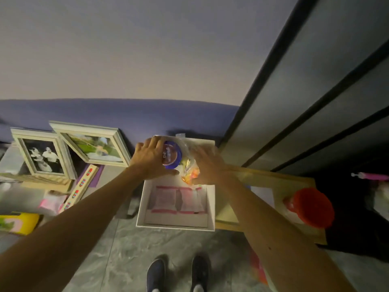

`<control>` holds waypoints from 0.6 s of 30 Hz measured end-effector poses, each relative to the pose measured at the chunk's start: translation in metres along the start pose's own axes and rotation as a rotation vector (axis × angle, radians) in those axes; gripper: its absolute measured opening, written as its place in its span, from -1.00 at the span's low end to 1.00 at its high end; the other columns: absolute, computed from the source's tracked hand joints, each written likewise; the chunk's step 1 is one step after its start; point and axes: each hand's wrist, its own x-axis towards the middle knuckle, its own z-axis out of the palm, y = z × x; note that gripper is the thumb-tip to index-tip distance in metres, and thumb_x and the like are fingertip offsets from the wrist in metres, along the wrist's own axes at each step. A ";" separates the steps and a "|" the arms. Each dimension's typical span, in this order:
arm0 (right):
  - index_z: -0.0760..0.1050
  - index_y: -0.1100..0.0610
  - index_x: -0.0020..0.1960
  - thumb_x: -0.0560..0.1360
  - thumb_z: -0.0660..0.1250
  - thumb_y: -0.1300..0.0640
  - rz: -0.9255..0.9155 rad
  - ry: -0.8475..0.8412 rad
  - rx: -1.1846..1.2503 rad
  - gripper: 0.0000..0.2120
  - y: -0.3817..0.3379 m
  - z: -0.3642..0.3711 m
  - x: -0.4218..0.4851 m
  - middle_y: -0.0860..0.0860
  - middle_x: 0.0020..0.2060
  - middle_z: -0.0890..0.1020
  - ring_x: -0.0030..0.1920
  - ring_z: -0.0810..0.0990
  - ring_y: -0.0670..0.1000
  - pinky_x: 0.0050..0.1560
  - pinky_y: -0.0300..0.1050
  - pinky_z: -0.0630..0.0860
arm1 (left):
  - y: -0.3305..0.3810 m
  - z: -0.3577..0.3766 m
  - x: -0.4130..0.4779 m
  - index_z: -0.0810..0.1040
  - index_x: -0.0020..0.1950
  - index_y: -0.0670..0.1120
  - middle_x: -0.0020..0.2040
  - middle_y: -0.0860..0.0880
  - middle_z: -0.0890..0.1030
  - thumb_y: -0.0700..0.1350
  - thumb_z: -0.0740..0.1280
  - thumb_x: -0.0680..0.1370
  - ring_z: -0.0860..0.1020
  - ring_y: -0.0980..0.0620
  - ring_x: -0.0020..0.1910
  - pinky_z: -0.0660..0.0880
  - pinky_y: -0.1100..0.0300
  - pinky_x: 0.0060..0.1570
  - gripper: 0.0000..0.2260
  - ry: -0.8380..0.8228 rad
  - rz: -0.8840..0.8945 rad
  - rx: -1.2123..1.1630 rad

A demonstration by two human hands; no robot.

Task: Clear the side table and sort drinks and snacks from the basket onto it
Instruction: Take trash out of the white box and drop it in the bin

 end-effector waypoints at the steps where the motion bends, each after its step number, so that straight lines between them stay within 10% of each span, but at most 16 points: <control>1: 0.13 -0.03 0.66 0.24 0.46 -0.49 -0.006 -0.007 -0.055 0.15 0.001 0.009 0.007 0.11 0.48 0.44 0.41 0.47 0.27 0.45 0.34 0.31 | -0.003 0.008 0.005 0.19 0.57 0.06 0.52 -0.03 0.36 0.54 0.47 0.20 0.32 -0.15 0.48 0.32 -0.19 0.43 0.09 0.012 0.012 0.056; 6: 0.43 0.01 0.50 0.44 0.52 -0.09 0.047 0.001 -0.246 -0.33 -0.017 0.025 0.025 0.17 0.26 0.57 0.23 0.58 0.27 0.46 0.37 0.23 | -0.007 0.025 0.010 0.22 0.56 0.04 0.48 -0.07 0.41 0.45 0.49 0.24 0.29 -0.18 0.47 0.23 -0.25 0.46 0.03 0.119 0.001 0.135; 10: 0.48 0.10 0.48 0.60 0.39 0.11 0.022 0.070 -0.037 -0.55 -0.020 0.006 0.022 0.17 0.30 0.63 0.20 0.68 0.23 0.24 0.18 0.58 | -0.008 0.016 0.005 0.25 0.55 0.05 0.45 -0.06 0.44 0.50 0.44 0.24 0.34 -0.15 0.44 0.26 -0.23 0.43 0.00 0.123 -0.036 0.107; 18: 0.56 0.10 0.27 0.54 0.41 -0.08 0.170 0.210 0.466 -0.61 -0.004 -0.061 -0.023 0.11 0.01 0.71 -0.03 0.70 0.21 -0.12 -0.04 0.53 | 0.008 -0.058 -0.032 0.17 0.64 -0.05 0.46 -0.03 0.34 0.40 0.58 0.23 0.50 -0.11 0.33 0.57 0.00 0.26 0.14 0.128 -0.127 -0.304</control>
